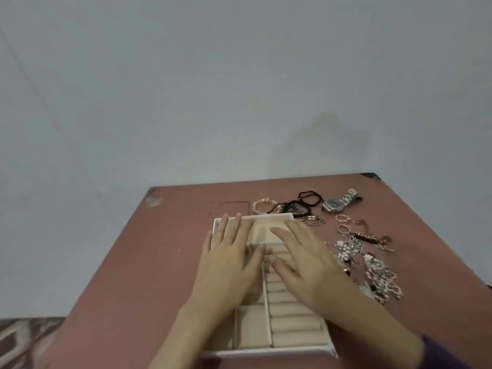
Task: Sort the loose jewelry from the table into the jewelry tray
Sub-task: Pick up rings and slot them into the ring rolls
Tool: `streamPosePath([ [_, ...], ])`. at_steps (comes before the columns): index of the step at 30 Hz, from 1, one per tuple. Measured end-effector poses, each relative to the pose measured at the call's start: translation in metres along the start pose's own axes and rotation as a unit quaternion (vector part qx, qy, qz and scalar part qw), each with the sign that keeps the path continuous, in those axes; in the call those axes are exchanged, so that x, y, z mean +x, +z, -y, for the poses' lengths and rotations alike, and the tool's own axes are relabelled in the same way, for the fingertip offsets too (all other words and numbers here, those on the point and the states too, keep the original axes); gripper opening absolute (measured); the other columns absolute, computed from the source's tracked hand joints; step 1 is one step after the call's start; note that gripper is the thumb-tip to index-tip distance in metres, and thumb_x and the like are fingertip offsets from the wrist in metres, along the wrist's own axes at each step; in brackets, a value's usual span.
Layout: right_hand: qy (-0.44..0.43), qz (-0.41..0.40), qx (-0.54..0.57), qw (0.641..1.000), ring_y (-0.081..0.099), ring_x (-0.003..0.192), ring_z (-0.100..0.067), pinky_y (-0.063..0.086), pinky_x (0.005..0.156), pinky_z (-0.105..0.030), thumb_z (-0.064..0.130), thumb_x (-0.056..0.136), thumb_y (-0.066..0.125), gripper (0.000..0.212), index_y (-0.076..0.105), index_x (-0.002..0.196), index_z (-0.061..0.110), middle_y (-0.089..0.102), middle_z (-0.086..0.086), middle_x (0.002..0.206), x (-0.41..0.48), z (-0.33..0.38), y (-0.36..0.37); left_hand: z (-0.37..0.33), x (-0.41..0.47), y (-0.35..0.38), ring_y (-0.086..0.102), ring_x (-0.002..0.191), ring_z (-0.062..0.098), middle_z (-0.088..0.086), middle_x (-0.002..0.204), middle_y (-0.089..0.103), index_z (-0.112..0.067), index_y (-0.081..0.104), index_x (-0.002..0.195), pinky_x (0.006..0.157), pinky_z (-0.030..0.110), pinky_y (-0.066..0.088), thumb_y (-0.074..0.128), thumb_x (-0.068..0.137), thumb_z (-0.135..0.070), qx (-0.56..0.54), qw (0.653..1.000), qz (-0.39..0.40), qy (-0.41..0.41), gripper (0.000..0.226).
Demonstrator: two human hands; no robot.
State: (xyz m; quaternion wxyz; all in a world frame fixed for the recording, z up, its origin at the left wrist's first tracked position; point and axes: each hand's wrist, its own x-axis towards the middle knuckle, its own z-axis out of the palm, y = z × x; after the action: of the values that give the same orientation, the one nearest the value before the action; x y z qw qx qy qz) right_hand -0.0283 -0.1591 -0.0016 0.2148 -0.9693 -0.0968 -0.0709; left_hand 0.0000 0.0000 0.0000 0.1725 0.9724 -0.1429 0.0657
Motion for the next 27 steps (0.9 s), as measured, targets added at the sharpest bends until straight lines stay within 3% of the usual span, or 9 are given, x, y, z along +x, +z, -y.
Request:
streamPosePath([
  [2, -0.015, 0.026, -0.075, 0.997, 0.001, 0.146, -0.014, -0.005, 0.118, -0.035, 0.060, 0.079, 0.000, 0.078, 0.017, 0.147, 0.026, 0.012, -0.001, 0.157, -0.007, 0.004, 0.005, 0.003, -0.004, 0.010, 0.000, 0.145, 0.012, -0.012, 0.156, 0.011, -0.034, 0.015, 0.144, 0.116, 0.038, 0.009, 0.001, 0.080, -0.063, 0.042, 0.999, -0.001, 0.021, 0.072],
  [5, -0.002, 0.081, -0.122, 0.989, -0.010, 0.145, -0.010, -0.014, 0.116, -0.042, 0.052, 0.096, 0.011, 0.060, 0.002, 0.149, 0.025, -0.002, 0.003, 0.159, -0.015, 0.006, 0.007, 0.006, -0.007, 0.014, -0.001, 0.146, 0.015, -0.010, 0.156, 0.009, -0.033, 0.013, 0.145, 0.116, 0.045, 0.009, 0.006, 0.088, -0.060, 0.075, 0.997, 0.023, 0.020, 0.064],
  [9, -0.011, 0.070, -0.130, 0.989, -0.003, 0.146, -0.013, -0.011, 0.117, -0.047, 0.046, 0.099, 0.018, 0.058, 0.011, 0.149, 0.018, 0.004, -0.001, 0.159, -0.021, 0.008, 0.006, 0.008, -0.014, 0.012, 0.010, 0.144, 0.021, -0.002, 0.157, 0.014, -0.028, 0.020, 0.146, 0.114, 0.048, 0.019, -0.003, 0.082, -0.061, 0.129, 0.989, 0.054, 0.054, 0.075],
  [13, -0.026, 0.051, -0.097, 0.994, 0.009, 0.145, -0.017, -0.005, 0.117, -0.037, 0.041, 0.100, 0.026, 0.056, 0.023, 0.147, 0.011, 0.017, -0.010, 0.157, -0.020, 0.009, 0.007, 0.004, -0.017, 0.012, 0.019, 0.142, 0.021, 0.003, 0.152, 0.027, -0.022, 0.030, 0.142, 0.113, 0.047, 0.021, 0.021, 0.097, -0.046, 0.079, 0.996, 0.022, 0.038, 0.051],
  [19, -0.031, 0.039, -0.073, 0.996, 0.015, 0.144, -0.021, 0.005, 0.116, -0.029, 0.039, 0.099, 0.031, 0.056, 0.028, 0.146, 0.008, 0.020, -0.013, 0.156, -0.021, 0.010, 0.006, -0.003, -0.023, 0.006, 0.022, 0.141, 0.022, 0.006, 0.151, 0.031, -0.018, 0.033, 0.141, 0.113, 0.042, 0.022, 0.024, 0.098, -0.043, 0.077, 0.996, 0.023, 0.037, 0.050],
  [27, -0.026, 0.030, -0.075, 0.996, 0.014, 0.145, -0.020, 0.005, 0.116, -0.027, 0.041, 0.099, 0.030, 0.056, 0.028, 0.146, 0.011, 0.018, -0.010, 0.157, -0.023, 0.011, 0.005, -0.003, -0.022, 0.008, 0.025, 0.139, 0.021, 0.004, 0.148, 0.036, -0.019, 0.037, 0.138, 0.112, 0.041, 0.023, 0.025, 0.098, -0.043, 0.071, 0.997, 0.010, 0.035, 0.048],
])
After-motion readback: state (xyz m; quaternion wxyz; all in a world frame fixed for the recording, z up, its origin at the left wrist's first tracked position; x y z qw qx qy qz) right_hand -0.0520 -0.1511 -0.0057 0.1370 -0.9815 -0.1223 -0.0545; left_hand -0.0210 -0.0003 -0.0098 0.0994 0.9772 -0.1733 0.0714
